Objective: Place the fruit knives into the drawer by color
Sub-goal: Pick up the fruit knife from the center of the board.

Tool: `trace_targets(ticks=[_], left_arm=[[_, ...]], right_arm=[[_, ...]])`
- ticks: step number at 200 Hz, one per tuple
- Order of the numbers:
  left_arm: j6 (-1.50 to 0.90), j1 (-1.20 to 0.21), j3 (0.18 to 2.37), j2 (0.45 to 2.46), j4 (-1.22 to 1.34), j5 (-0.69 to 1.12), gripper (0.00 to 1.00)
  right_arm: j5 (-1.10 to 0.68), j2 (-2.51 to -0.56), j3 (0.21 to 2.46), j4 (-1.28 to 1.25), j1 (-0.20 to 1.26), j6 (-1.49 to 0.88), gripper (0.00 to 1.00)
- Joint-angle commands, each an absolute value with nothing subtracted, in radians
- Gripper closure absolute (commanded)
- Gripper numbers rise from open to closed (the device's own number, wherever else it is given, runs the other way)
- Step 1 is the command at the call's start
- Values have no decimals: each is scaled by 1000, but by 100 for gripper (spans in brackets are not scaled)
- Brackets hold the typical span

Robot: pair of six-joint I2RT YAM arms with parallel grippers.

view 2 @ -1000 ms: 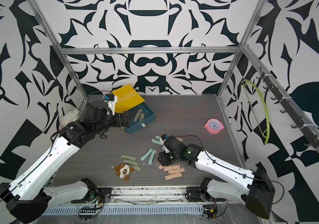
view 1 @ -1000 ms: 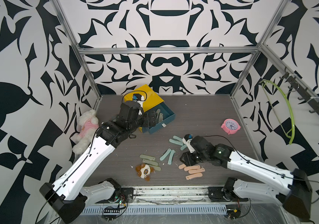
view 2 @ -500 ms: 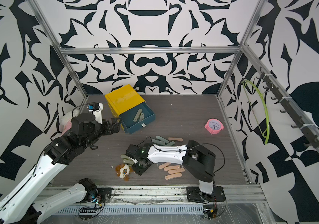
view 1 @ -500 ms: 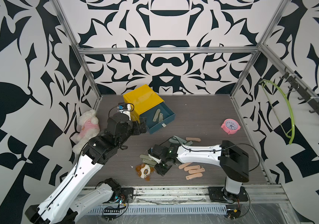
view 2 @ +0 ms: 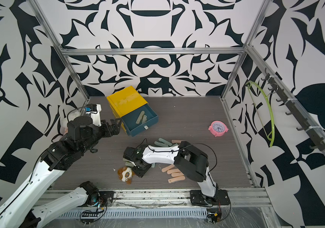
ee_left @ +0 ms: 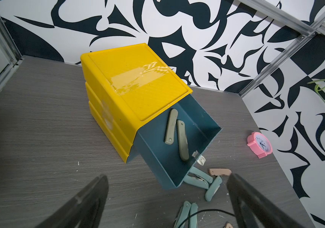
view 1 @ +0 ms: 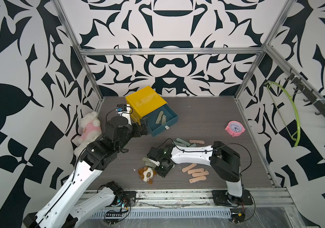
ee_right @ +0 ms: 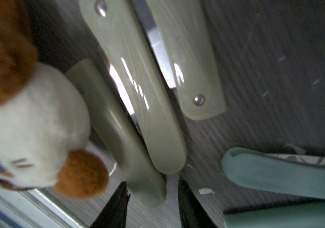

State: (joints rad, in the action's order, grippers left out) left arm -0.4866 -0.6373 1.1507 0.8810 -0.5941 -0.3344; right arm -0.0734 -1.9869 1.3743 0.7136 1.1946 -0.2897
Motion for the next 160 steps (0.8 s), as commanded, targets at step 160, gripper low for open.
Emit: trace_targets(ticks=[160], left_arm=[[-488, -637, 1116, 912, -580, -343, 1]], right_arm=[[-54, -1872, 1280, 605, 1228, -225, 95]])
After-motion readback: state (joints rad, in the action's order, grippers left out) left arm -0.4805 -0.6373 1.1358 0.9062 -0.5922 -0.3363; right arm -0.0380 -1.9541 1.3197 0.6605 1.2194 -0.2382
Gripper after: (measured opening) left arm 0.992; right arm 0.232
